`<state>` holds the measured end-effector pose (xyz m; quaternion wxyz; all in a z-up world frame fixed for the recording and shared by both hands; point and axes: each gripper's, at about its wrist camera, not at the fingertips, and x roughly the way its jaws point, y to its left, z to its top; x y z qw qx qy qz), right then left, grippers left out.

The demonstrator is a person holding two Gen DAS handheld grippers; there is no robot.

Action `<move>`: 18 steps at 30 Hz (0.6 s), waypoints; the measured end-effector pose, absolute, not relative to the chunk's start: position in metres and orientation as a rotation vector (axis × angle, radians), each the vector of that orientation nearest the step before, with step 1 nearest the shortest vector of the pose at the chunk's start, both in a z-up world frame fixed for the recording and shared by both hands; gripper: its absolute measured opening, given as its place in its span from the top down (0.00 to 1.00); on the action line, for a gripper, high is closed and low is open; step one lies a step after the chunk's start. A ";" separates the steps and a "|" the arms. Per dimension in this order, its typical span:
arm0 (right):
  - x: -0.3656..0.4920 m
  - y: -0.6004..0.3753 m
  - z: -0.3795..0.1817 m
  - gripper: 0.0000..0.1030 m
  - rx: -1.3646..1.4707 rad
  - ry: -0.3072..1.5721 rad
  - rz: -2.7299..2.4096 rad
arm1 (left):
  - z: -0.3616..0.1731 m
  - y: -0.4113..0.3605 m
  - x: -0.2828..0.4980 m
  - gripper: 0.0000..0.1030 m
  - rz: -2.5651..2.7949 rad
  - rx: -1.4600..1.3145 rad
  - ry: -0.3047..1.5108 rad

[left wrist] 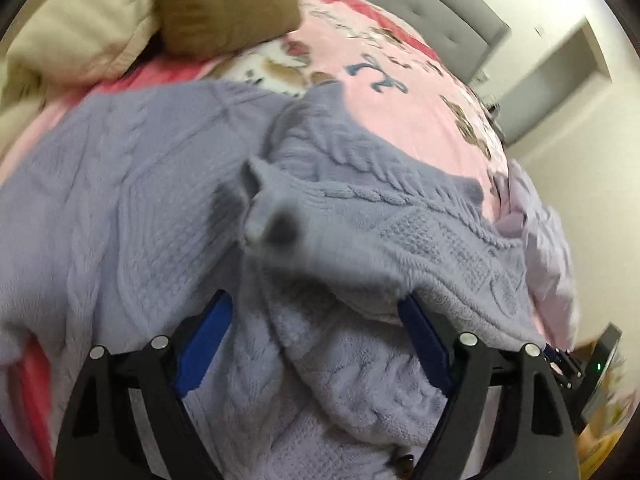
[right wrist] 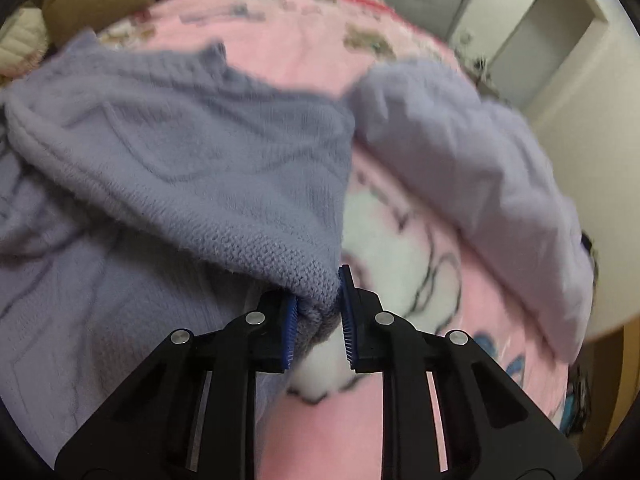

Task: Fold large clothes

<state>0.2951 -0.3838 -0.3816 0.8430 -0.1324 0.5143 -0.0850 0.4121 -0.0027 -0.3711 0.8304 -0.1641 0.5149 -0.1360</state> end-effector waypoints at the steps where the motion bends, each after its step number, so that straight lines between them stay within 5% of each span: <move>1: 0.294 -0.383 -0.390 0.82 -0.290 1.097 -0.176 | -0.374 -0.006 0.414 0.19 -0.301 -0.345 1.109; 7: 0.295 -0.380 -0.387 0.76 -0.273 1.086 -0.168 | -0.376 0.013 0.402 0.19 -0.310 -0.444 1.159; 11: 0.292 -0.378 -0.383 0.70 -0.304 1.081 -0.164 | -0.365 0.028 0.397 0.10 -0.343 -0.565 1.137; 18: 0.294 -0.372 -0.386 0.66 -0.350 1.075 -0.180 | -0.400 0.038 0.416 0.11 -0.275 -0.832 1.179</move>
